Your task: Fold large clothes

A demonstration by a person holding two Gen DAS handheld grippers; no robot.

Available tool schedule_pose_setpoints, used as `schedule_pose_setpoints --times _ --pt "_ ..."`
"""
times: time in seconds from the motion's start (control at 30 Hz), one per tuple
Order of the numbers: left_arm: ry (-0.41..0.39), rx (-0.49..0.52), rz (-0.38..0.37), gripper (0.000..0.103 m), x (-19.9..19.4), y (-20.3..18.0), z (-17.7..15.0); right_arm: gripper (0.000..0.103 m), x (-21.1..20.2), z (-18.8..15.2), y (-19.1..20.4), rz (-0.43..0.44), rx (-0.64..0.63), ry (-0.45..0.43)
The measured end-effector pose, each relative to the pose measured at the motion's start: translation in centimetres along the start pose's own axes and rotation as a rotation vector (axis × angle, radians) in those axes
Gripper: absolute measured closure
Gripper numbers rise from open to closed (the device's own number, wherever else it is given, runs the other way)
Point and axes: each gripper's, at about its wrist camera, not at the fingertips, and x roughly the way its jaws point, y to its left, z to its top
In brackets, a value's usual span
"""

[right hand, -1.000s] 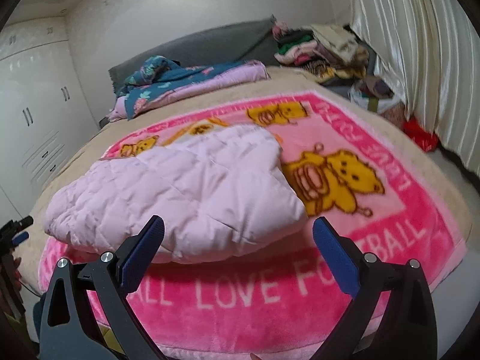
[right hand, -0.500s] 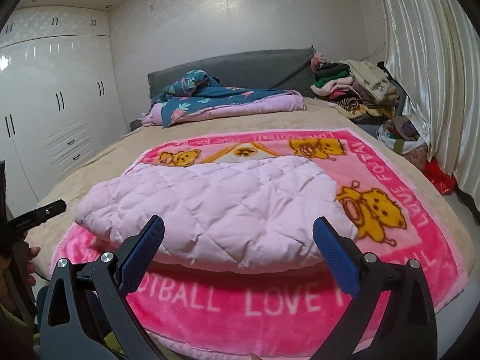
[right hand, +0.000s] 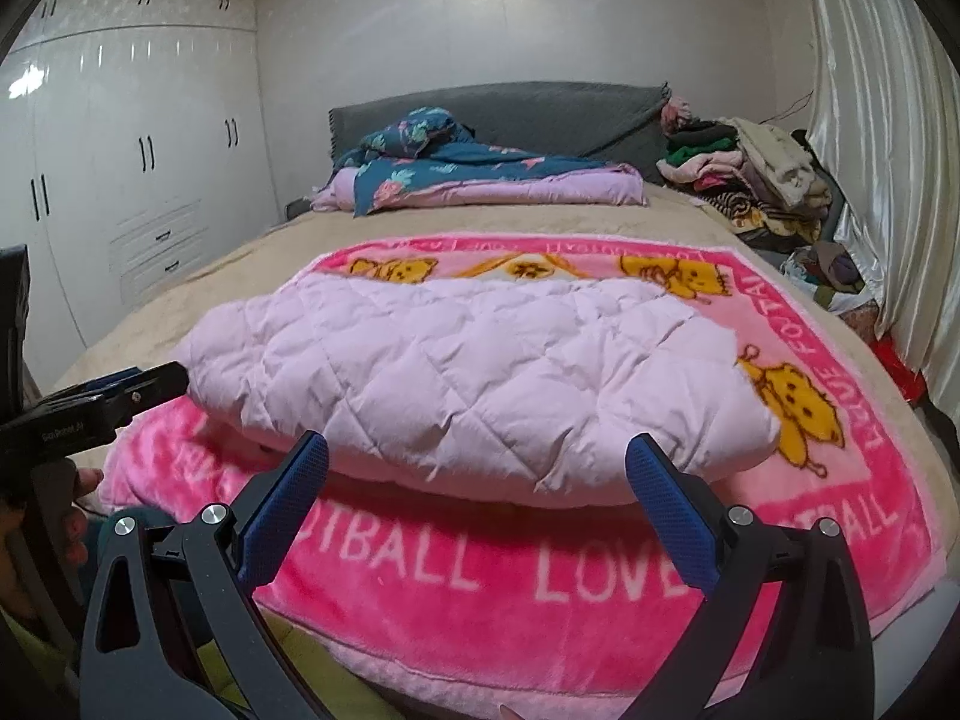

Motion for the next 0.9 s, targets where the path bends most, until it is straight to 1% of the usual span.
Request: schedule_pose_setpoints --times 0.43,0.9 --pt "0.012 0.012 0.019 0.009 0.62 -0.27 -0.53 0.004 0.06 -0.18 -0.06 0.009 0.014 0.005" --pt "0.014 0.011 0.021 0.009 0.51 -0.14 -0.60 0.004 0.03 -0.27 -0.23 0.005 0.020 0.003"
